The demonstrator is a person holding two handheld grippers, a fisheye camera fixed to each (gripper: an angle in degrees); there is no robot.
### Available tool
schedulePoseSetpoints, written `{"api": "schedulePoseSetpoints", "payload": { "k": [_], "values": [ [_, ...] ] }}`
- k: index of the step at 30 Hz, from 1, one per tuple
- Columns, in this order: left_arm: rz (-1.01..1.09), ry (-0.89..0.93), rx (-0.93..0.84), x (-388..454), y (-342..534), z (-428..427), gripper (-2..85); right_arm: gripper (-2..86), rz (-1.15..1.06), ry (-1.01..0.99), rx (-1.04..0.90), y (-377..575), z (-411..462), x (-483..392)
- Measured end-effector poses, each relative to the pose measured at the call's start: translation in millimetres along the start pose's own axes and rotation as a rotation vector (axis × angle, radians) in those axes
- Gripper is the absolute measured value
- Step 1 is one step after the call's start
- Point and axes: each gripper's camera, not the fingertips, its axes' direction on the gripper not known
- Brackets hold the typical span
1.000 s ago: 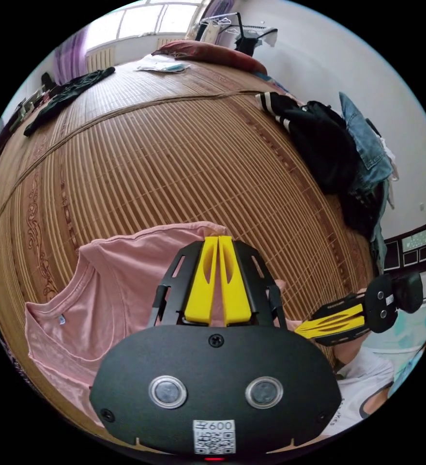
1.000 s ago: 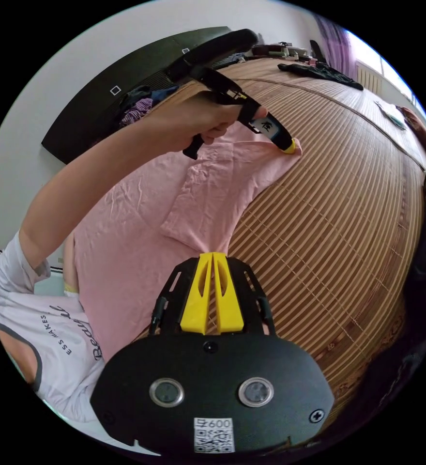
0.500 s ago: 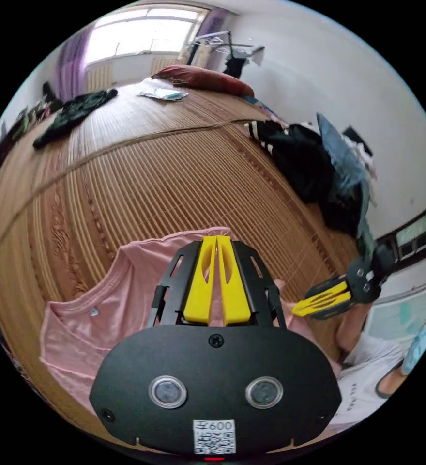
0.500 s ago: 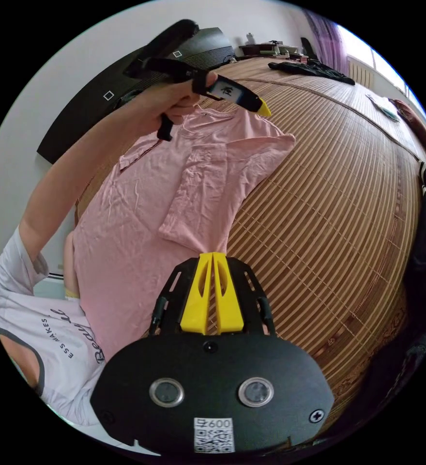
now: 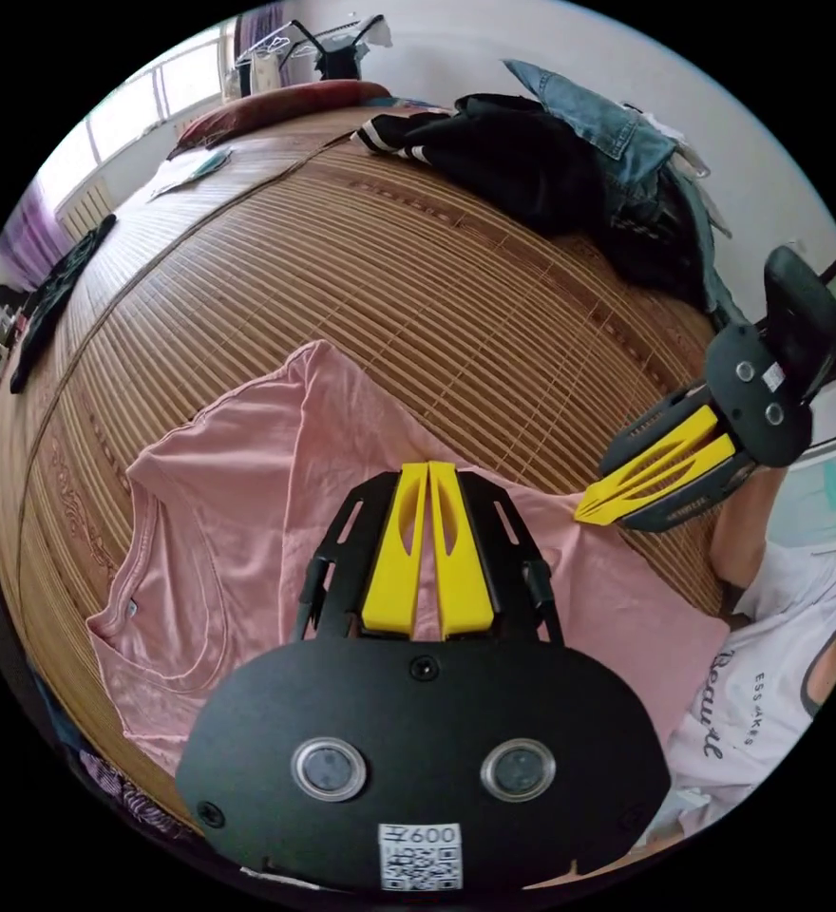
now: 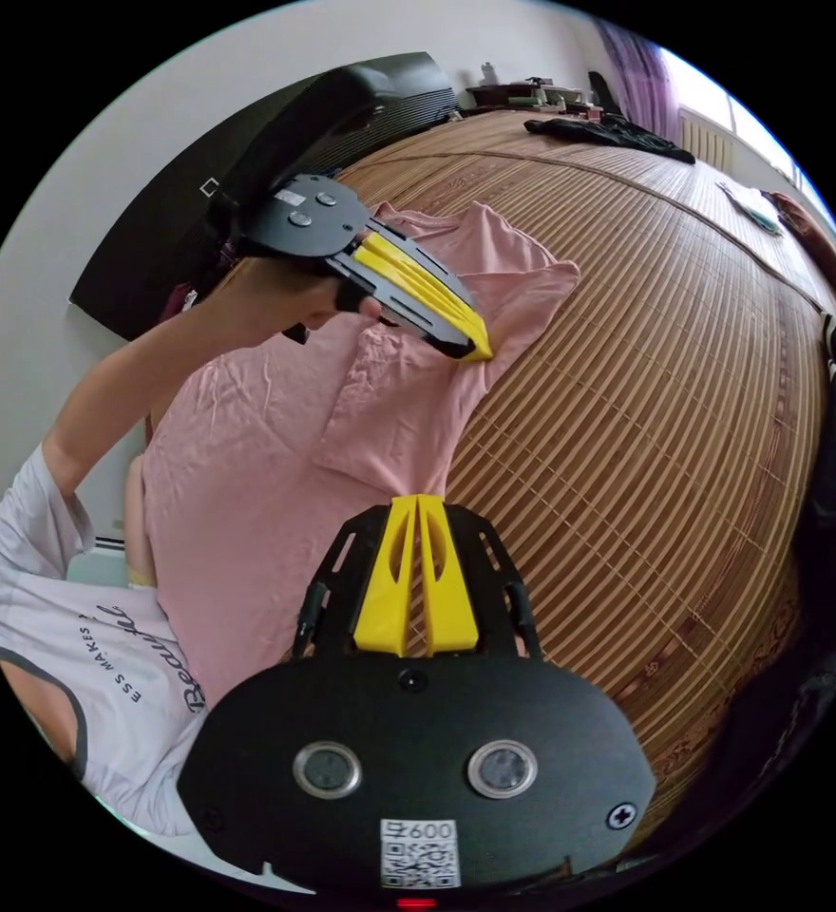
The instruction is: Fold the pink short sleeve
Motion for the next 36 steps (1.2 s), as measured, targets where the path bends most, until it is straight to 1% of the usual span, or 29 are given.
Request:
{"api": "schedulePoseSetpoints", "payload": {
  "k": [1,2,4,5,6,9,10,11,12,13,15,18,19,20,21,22,23,24,25,27,28,29,31,33,35,36],
  "values": [
    [-0.073,0.048,0.100,-11.7,6.9,-16.6,0.5,-0.9,-0.002,-0.001,0.000,1.5,1.6,-0.9],
    [-0.088,0.033,0.127,-15.8,10.7,-24.4,0.4,-0.9,-0.003,0.002,-0.001,2.6,3.4,-2.4],
    [-0.075,-0.047,0.107,-14.1,13.2,-22.4,0.3,-0.9,-0.007,0.013,-0.006,4.3,6.6,-6.4],
    [-0.058,-0.056,0.100,-12.4,14.1,-15.7,0.3,-0.9,-0.014,0.023,-0.009,5.8,8.8,-9.7],
    [-0.052,-0.047,0.103,-12.1,14.4,-11.8,0.3,-0.9,-0.016,0.027,-0.010,6.7,10.0,-11.1],
    [-0.065,-0.004,0.186,-13.1,18.9,9.1,0.3,-0.9,-0.018,0.028,-0.009,12.6,15.1,-14.7],
    [-0.104,-0.034,0.182,-15.7,20.9,23.7,0.3,-0.9,-0.014,0.020,-0.004,16.0,16.8,-14.4],
    [-0.124,-0.110,0.093,-17.3,21.7,49.6,0.3,-0.9,-0.010,0.009,-0.001,19.4,18.8,-13.7],
    [-0.107,-0.137,0.094,-15.5,25.0,58.1,0.4,-0.9,-0.006,0.005,0.002,21.0,19.8,-13.3],
    [-0.165,-0.155,0.180,-15.9,37.2,58.8,0.5,-0.9,0.001,-0.003,-0.002,24.3,23.4,-12.7],
    [-0.208,-0.135,0.185,-18.7,48.2,62.8,0.6,-0.9,0.011,-0.011,0.001,29.7,26.6,-13.2],
    [-0.284,0.017,0.143,-39.0,61.0,59.6,0.7,-0.9,0.011,-0.006,0.001,38.9,33.0,-18.8],
    [-0.330,0.124,0.121,-52.1,66.9,57.1,0.7,-0.9,0.009,-0.004,0.000,42.7,35.6,-21.2],
    [-0.372,0.204,0.128,-63.0,76.1,51.4,0.7,-0.9,0.009,-0.003,0.000,46.9,38.6,-23.3],
    [-0.395,0.231,0.143,-67.4,82.0,47.2,0.6,-0.9,0.009,-0.004,0.000,49.2,39.9,-24.1],
    [-0.467,0.272,0.195,-75.4,97.2,36.2,0.7,-0.9,0.010,-0.008,0.002,54.1,42.8,-25.4],
    [-0.552,0.329,0.302,-80.6,119.0,23.5,0.8,-0.9,0.010,-0.014,0.004,59.5,45.5,-26.5],
    [-0.565,0.371,0.351,-80.4,129.4,18.6,0.8,-0.9,0.010,-0.016,0.005,62.2,46.9,-27.1],
    [-0.508,0.405,0.370,-72.7,142.5,13.0,0.9,-0.9,0.010,-0.021,0.006,67.2,50.0,-28.3],
    [-0.415,0.299,0.249,-46.5,158.1,17.4,0.9,-0.9,0.014,-0.024,0.005,75.2,54.9,-30.7],
    [-0.310,0.256,0.170,-19.5,170.9,28.8,0.9,-0.9,0.011,-0.021,0.005,80.9,58.2,-33.6],
    [-0.206,0.265,0.092,9.1,186.6,45.5,0.7,-0.9,0.009,-0.017,0.003,86.5,61.9,-36.8],
    [-0.127,0.244,0.019,48.4,218.4,72.9,0.6,-0.9,0.007,-0.009,0.000,95.1,67.3,-41.6],
    [-0.118,0.158,0.019,74.9,249.5,98.6,0.5,-0.9,0.005,-0.004,-0.001,104.6,73.1,-45.9],
    [-0.088,0.009,-0.041,102.0,281.3,146.8,0.5,-0.9,0.016,-0.013,0.002,118.9,80.6,-48.1],
    [-0.069,-0.027,-0.021,109.3,289.5,153.8,0.6,-0.9,0.020,-0.006,-0.003,122.0,83.7,-48.5]
  ]
}}
